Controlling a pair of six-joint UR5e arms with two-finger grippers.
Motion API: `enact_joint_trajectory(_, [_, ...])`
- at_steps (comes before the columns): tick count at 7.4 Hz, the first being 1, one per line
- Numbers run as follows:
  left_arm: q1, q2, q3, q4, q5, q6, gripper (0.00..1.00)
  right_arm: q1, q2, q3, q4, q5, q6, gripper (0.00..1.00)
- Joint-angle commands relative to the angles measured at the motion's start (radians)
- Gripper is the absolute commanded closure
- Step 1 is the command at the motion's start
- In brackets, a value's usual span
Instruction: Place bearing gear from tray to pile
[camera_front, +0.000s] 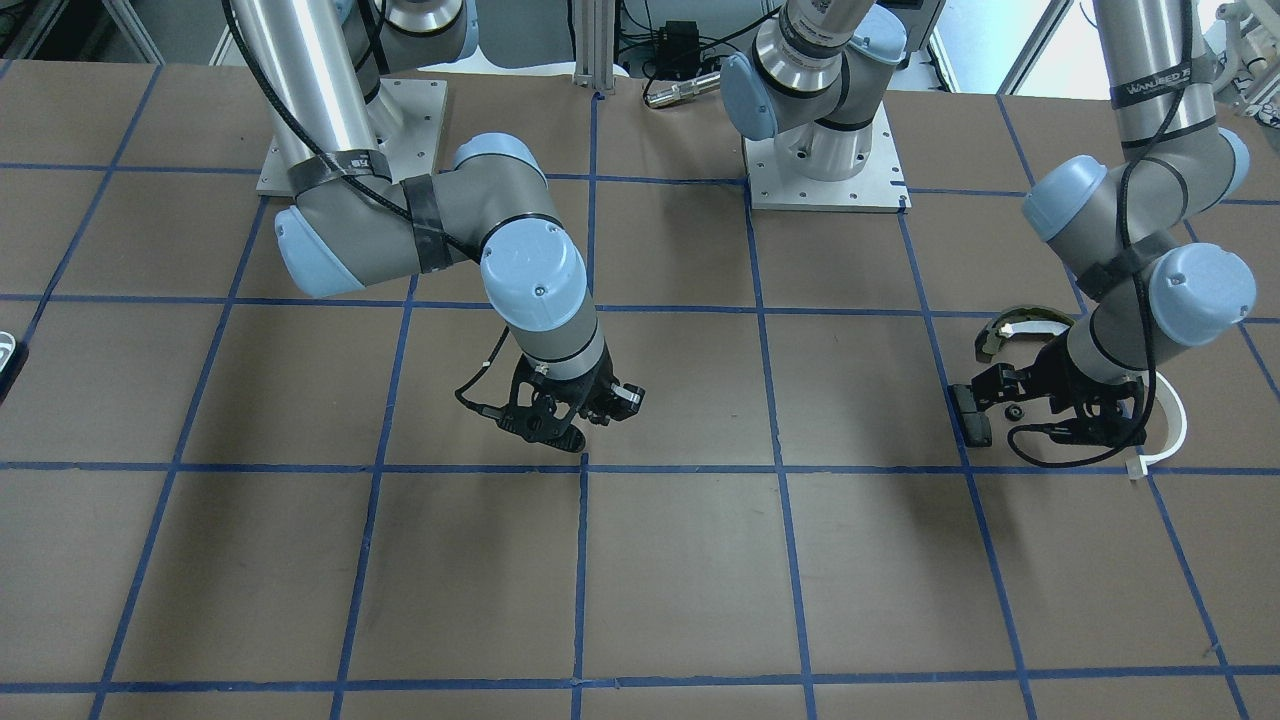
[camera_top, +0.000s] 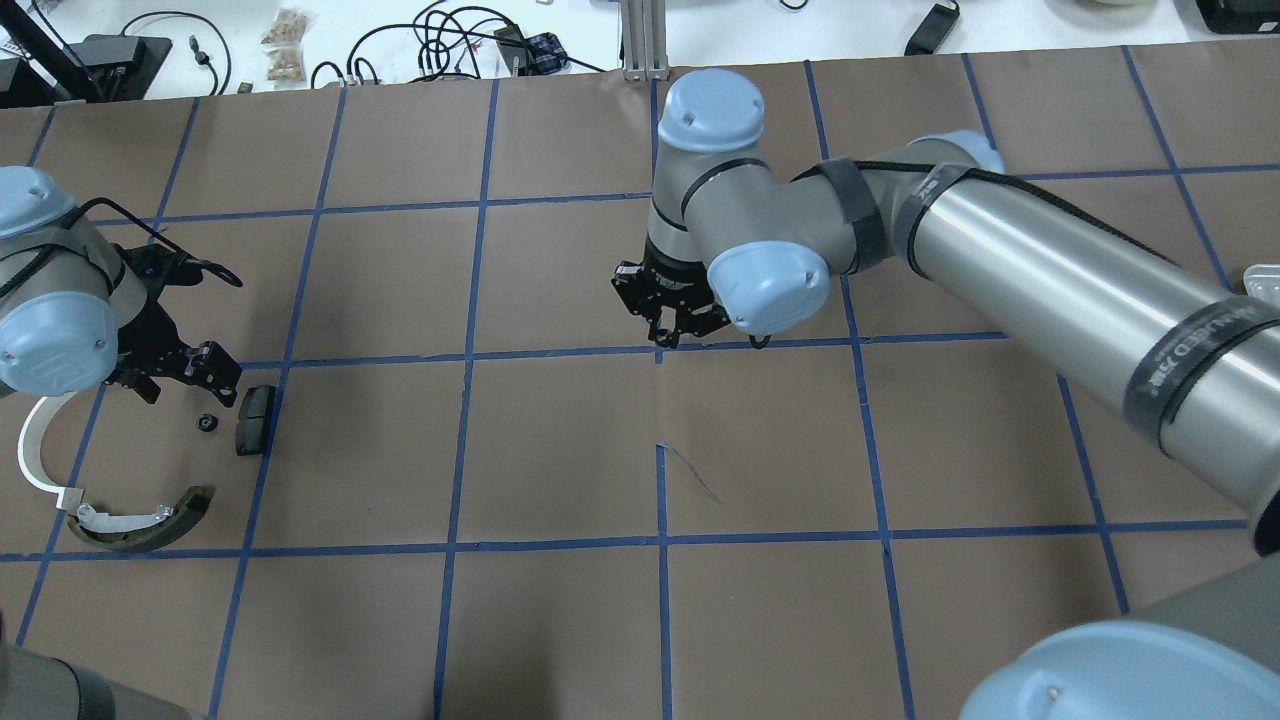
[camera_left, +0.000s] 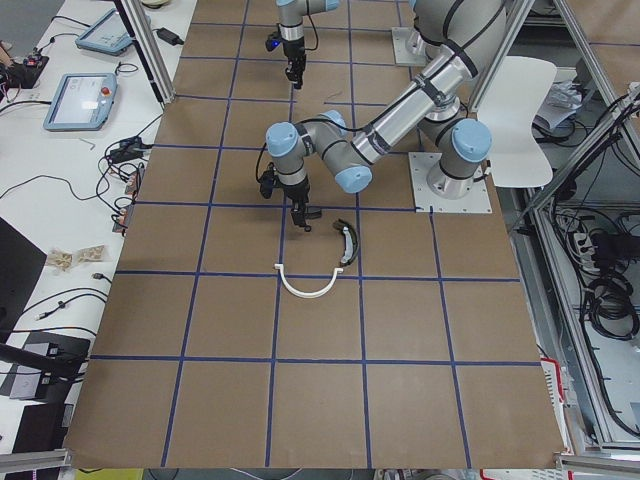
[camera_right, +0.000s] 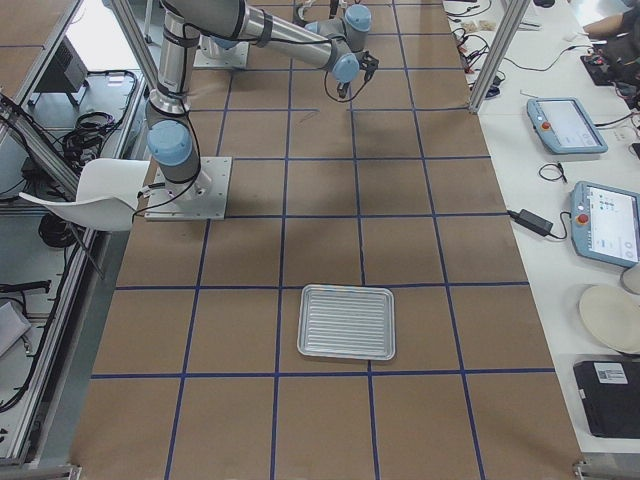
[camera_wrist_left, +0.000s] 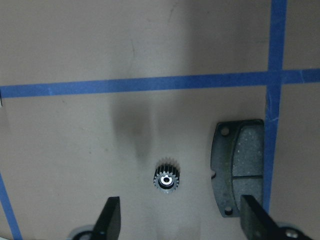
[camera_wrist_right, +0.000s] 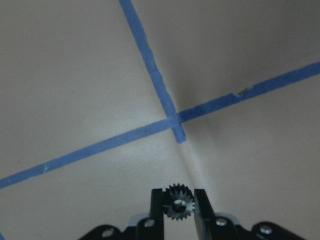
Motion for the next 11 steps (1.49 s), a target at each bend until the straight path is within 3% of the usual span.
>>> enact_joint_trajectory(1, [-0.101,0.026,-0.001,-0.010,-0.059,-0.092,0.00,0.040,0.002,0.034,-0.023,0.008,0.027,1.00])
enact_joint_trajectory(2, [-0.152,0.036,-0.001,-0.011,-0.058,-0.203,0.00,0.051,0.002,0.040,-0.022,0.008,0.032,0.81])
enact_joint_trajectory(3, [-0.203,0.044,-0.002,-0.013,-0.058,-0.280,0.00,0.051,0.000,0.049,-0.025,0.005,0.029,0.31])
enact_joint_trajectory(4, [-0.253,0.046,-0.008,-0.013,-0.062,-0.310,0.00,0.050,0.000,0.049,-0.028,-0.001,0.023,0.01])
enact_joint_trajectory(7, [-0.414,0.044,-0.001,-0.011,-0.061,-0.463,0.00,-0.045,-0.062,0.014,-0.009,-0.013,-0.049,0.00])
enact_joint_trajectory(10, [-0.644,-0.005,-0.002,0.049,-0.068,-0.808,0.00,-0.334,-0.245,0.003,0.170,-0.015,-0.470,0.00])
enact_joint_trajectory(11, [-0.736,-0.017,-0.002,0.156,-0.118,-0.901,0.00,-0.424,-0.306,0.001,0.269,-0.039,-0.591,0.00])
